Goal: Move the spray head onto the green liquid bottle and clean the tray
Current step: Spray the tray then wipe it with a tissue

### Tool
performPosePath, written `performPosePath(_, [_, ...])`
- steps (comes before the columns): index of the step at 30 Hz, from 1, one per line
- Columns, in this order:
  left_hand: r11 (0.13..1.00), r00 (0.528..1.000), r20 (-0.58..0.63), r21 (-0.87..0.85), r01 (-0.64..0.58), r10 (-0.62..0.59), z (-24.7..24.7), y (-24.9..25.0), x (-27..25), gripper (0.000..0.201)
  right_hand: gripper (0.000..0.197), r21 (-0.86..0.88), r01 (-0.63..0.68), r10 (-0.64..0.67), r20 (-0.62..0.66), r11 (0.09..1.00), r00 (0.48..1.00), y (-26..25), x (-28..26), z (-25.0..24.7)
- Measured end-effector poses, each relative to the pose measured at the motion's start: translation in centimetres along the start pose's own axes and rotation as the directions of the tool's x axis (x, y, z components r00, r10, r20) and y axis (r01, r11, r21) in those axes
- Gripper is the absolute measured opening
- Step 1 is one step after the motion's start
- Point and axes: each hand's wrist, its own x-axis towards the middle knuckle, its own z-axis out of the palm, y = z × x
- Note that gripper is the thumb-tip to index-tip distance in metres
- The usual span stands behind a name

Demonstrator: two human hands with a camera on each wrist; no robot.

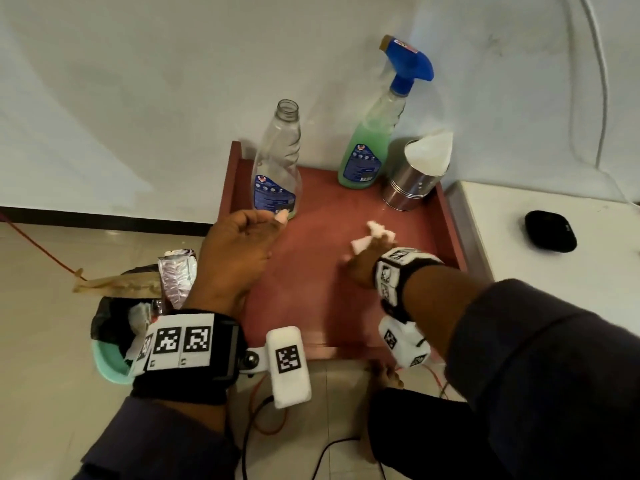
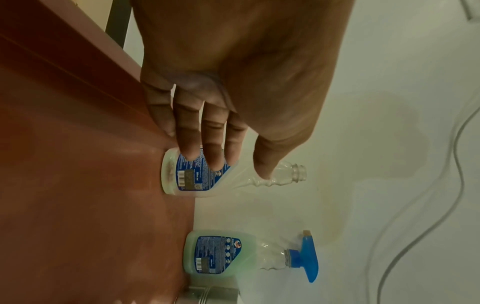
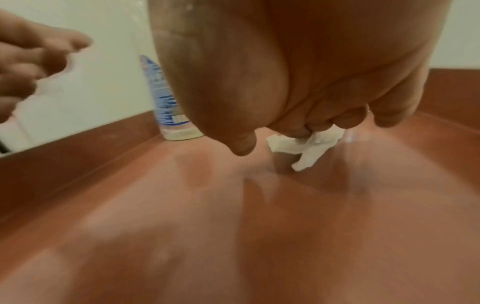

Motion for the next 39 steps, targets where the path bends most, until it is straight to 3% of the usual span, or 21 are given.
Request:
performPosePath(1, [1.000, 1.000, 0.014, 0.005, 0.000, 0.000, 0.1, 0.0, -0.1, 0.016, 0.051, 0.009, -0.004, 0.004, 0.006, 1.000, 1.000, 0.5, 0.1, 0.2])
performPosePath(3, [0.997, 0.999, 0.052, 0.076, -0.003, -0.001, 0.6, -0.4, -0.2, 0.017, 0.063, -0.010, -0.005, 0.004, -0.104, 1.000, 0.995, 0.7, 0.1, 0.5])
performPosePath(5, [0.980, 0.994, 0.107, 0.201, 0.012, -0.034, 1.3, -1.1, -0.4, 0.025, 0.078, -0.060, 0.151, -0.159, -0.158, 0.987, 0.975, -2.0, 0.4, 2.4])
performPosePath(7, [0.939, 0.971, 0.205, 0.340, 0.048, -0.124, 1.8, -1.8, -0.9, 0.035, 0.080, -0.060, 0.354, -0.358, -0.075, 0.933, 0.931, -5.3, 0.7, 4.5])
performPosePath(10, [0.857, 0.923, 0.325, 0.515, 0.011, -0.207, 2.4, -2.3, -1.7, 0.046, 0.078, -0.140, 0.418, -0.424, -0.018, 0.898, 0.905, -5.7, 0.2, 5.7])
performPosePath(12, [0.780, 0.899, 0.360, 0.625, -0.034, -0.249, 2.4, -2.5, -2.0, 0.055, 0.078, -0.121, 0.295, -0.302, -0.040, 0.948, 0.952, -3.9, -0.7, 5.3])
performPosePath(14, [0.661, 0.886, 0.369, 0.744, -0.100, -0.282, 2.1, -2.9, -1.9, 0.070, 0.085, 0.164, 0.027, -0.015, -0.075, 0.986, 0.997, -1.4, -1.7, 5.2])
performPosePath(16, [0.628, 0.881, 0.378, 0.768, -0.125, -0.286, 2.1, -3.0, -1.9, 0.071, 0.093, 0.314, -0.207, 0.237, -0.060, 0.926, 0.970, 0.6, -2.3, 6.0])
performPosePath(17, [0.639, 0.885, 0.371, 0.761, -0.116, -0.281, 2.1, -2.8, -1.8, 0.068, 0.095, 0.328, -0.250, 0.278, -0.042, 0.911, 0.960, 0.7, -2.8, 6.2])
performPosePath(18, [0.657, 0.893, 0.360, 0.747, -0.103, -0.269, 2.0, -2.6, -1.7, 0.065, 0.095, 0.312, -0.225, 0.249, -0.039, 0.923, 0.968, 0.3, -2.7, 6.9])
performPosePath(20, [0.702, 0.920, 0.327, 0.707, -0.087, -0.215, 1.8, -1.8, -1.6, 0.055, 0.091, 0.236, 0.015, 0.001, -0.068, 0.972, 0.998, -2.2, -3.5, 7.5])
performPosePath(22, [0.743, 0.943, 0.291, 0.664, -0.079, -0.159, 1.3, -1.4, -1.3, 0.045, 0.077, 0.087, 0.310, -0.302, -0.094, 0.947, 0.949, -5.9, -4.1, 7.9])
performPosePath(23, [0.751, 0.952, 0.267, 0.657, -0.066, -0.150, 0.8, -1.3, -1.2, 0.044, 0.073, 0.019, 0.389, -0.388, -0.039, 0.921, 0.921, -7.4, -4.5, 7.9])
performPosePath(25, [0.762, 0.966, 0.219, 0.647, -0.039, -0.136, 0.0, -1.3, -1.0, 0.044, 0.078, 0.002, 0.425, -0.425, 0.034, 0.905, 0.905, -8.7, -5.6, 7.5])
performPosePath(27, [0.813, 0.974, 0.181, 0.582, 0.003, -0.134, -0.7, -1.5, -0.7, 0.044, 0.087, 0.155, 0.332, -0.332, -0.023, 0.931, 0.943, -7.5, -6.2, 7.6])
performPosePath(29, [0.845, 0.977, 0.166, 0.535, 0.026, -0.135, -0.9, -1.4, -0.6, 0.047, 0.093, 0.369, 0.183, -0.153, -0.107, 0.911, 0.982, -4.7, -6.3, 7.7])
performPosePath(31, [0.850, 0.976, 0.176, 0.527, 0.018, -0.130, -0.8, -1.3, -0.6, 0.050, 0.088, 0.467, 0.030, 0.025, -0.112, 0.884, 0.993, -0.5, -5.2, 8.0])
performPosePath(33, [0.859, 0.972, 0.197, 0.512, 0.007, -0.125, -0.4, -1.1, -0.7, 0.053, 0.099, 0.512, -0.147, 0.219, -0.083, 0.846, 0.972, 3.9, -4.4, 8.1])
performPosePath(35, [0.869, 0.969, 0.207, 0.495, 0.013, -0.133, -0.1, -1.2, -0.7, 0.055, 0.107, 0.493, -0.342, 0.408, -0.029, 0.800, 0.913, 5.8, -3.9, 8.0])
performPosePath(37, [0.864, 0.966, 0.214, 0.503, 0.017, -0.143, 0.0, -1.4, -0.7, 0.057, 0.099, 0.392, -0.337, 0.380, -0.036, 0.856, 0.924, 5.0, -2.8, 7.9])
performPosePath(39, [0.862, 0.969, 0.198, 0.506, 0.027, -0.146, -0.1, -1.3, -0.7, 0.058, 0.108, 0.384, -0.209, 0.265, -0.097, 0.899, 0.959, 1.7, -2.4, 7.4])
